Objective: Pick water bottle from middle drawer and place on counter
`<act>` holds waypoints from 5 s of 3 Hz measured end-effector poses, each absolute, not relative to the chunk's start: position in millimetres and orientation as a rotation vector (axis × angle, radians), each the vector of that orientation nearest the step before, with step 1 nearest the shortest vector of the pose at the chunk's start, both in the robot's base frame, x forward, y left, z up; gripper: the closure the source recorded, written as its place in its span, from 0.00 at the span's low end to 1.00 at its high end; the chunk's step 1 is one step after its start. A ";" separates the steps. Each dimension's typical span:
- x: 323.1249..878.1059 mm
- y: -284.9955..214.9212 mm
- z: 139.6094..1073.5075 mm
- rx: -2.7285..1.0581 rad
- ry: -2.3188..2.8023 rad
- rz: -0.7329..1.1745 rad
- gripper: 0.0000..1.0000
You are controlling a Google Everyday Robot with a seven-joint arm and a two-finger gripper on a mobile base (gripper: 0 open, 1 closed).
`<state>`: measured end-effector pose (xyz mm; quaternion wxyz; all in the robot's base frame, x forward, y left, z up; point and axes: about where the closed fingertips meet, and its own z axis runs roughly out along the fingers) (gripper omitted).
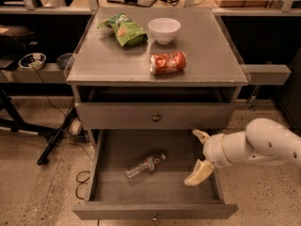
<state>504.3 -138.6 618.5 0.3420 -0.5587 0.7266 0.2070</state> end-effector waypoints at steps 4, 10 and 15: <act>534.3 -127.2 523.7 -1.488 1.953 0.613 0.00; 588.6 -61.1 472.5 -1.395 1.928 0.572 0.00; 587.7 4.1 443.6 -1.575 1.873 0.595 0.00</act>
Offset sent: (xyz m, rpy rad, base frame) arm 0.0215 -0.0042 -0.0859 -0.0308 0.0841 -0.0017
